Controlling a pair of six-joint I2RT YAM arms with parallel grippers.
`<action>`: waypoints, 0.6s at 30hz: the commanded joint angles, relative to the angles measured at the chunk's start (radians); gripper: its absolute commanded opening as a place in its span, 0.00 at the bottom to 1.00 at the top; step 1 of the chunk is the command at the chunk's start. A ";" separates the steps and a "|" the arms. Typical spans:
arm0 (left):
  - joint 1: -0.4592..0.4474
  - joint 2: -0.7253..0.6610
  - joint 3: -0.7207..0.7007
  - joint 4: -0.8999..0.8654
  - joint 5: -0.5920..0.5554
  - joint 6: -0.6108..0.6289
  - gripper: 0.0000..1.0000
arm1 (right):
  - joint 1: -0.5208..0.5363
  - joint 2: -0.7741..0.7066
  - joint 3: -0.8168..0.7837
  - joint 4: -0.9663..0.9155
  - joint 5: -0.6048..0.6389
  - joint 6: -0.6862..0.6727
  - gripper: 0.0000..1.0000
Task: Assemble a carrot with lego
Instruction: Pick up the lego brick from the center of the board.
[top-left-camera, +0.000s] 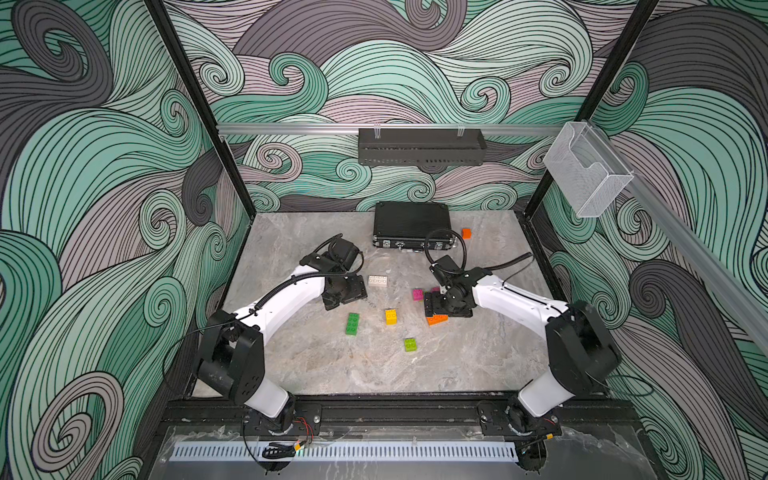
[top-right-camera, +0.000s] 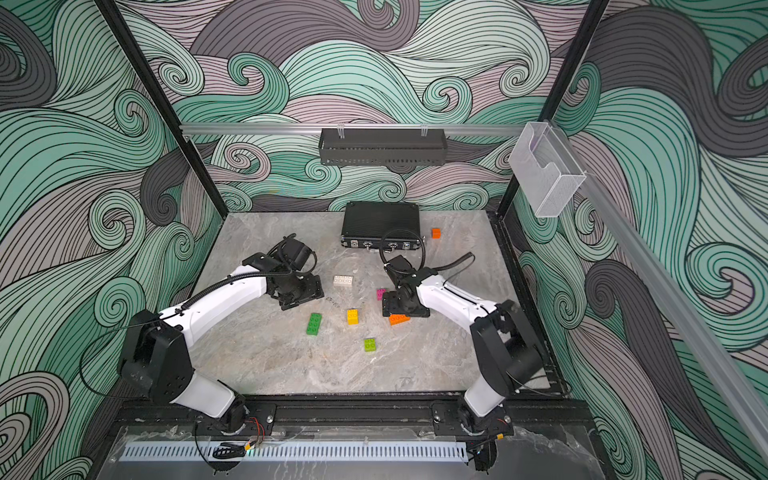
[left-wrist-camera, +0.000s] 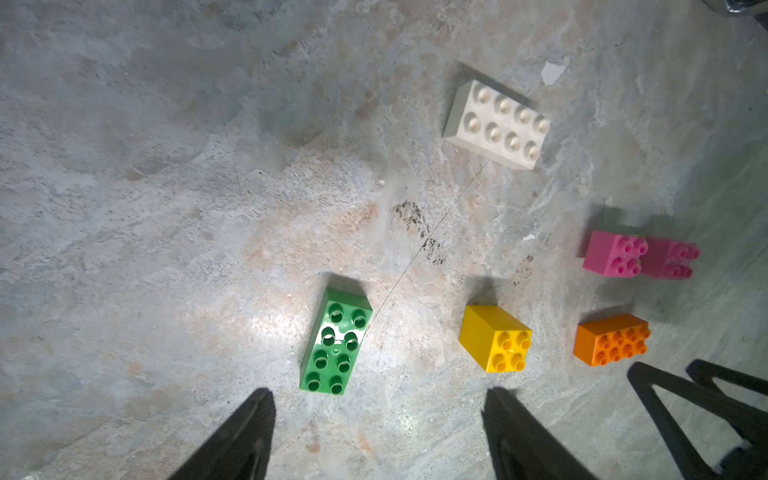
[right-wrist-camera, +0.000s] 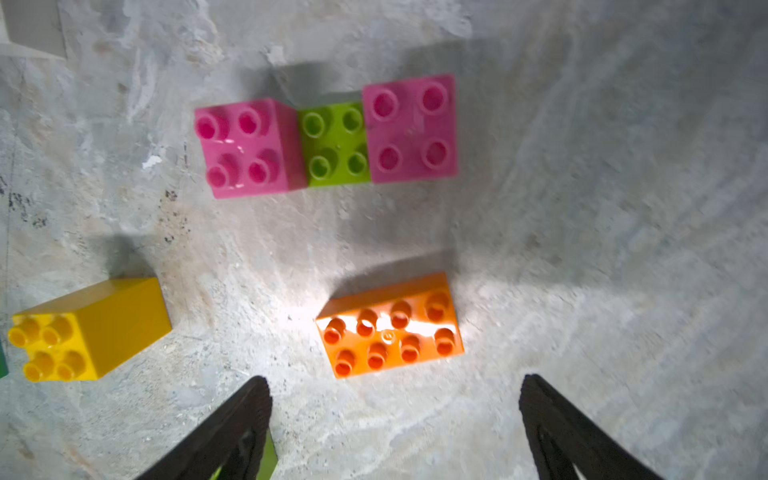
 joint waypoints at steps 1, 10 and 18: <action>0.010 -0.037 -0.013 0.016 0.018 0.024 0.81 | 0.006 0.048 0.040 -0.043 -0.018 -0.109 0.95; 0.025 -0.029 -0.034 0.037 0.040 0.028 0.81 | 0.006 0.108 0.039 -0.049 -0.006 -0.165 0.89; 0.035 -0.035 -0.042 0.037 0.040 0.032 0.81 | 0.008 0.124 0.042 -0.036 0.002 -0.167 0.77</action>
